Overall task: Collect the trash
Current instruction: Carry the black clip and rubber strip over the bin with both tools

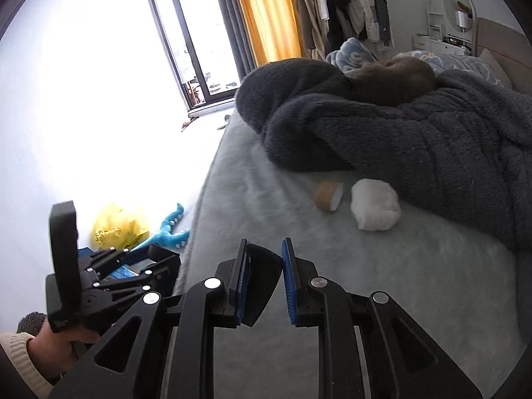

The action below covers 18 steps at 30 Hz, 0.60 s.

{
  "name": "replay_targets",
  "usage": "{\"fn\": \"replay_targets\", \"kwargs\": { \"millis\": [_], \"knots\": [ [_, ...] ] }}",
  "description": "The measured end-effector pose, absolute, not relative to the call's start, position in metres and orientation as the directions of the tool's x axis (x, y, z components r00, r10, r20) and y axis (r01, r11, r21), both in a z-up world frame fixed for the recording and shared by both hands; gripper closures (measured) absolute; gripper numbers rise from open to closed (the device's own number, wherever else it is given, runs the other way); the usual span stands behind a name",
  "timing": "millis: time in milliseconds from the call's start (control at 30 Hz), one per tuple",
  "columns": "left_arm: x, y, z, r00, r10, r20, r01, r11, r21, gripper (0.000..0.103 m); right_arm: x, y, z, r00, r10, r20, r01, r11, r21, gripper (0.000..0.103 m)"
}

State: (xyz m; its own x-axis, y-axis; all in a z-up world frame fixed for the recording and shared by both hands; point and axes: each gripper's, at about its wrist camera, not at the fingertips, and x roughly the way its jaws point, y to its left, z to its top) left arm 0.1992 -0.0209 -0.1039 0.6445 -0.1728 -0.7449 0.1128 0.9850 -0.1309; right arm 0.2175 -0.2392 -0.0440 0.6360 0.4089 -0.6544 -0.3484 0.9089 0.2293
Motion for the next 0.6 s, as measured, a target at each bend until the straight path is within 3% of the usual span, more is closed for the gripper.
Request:
{"fn": "replay_targets", "kwargs": {
  "millis": [600],
  "knots": [
    [0.157, 0.068, -0.150, 0.525, -0.058, -0.849, -0.067, 0.992, -0.109, 0.053, 0.179, -0.143, -0.038, 0.581, 0.485, -0.654, -0.453, 0.860, 0.234, 0.083]
  ]
}}
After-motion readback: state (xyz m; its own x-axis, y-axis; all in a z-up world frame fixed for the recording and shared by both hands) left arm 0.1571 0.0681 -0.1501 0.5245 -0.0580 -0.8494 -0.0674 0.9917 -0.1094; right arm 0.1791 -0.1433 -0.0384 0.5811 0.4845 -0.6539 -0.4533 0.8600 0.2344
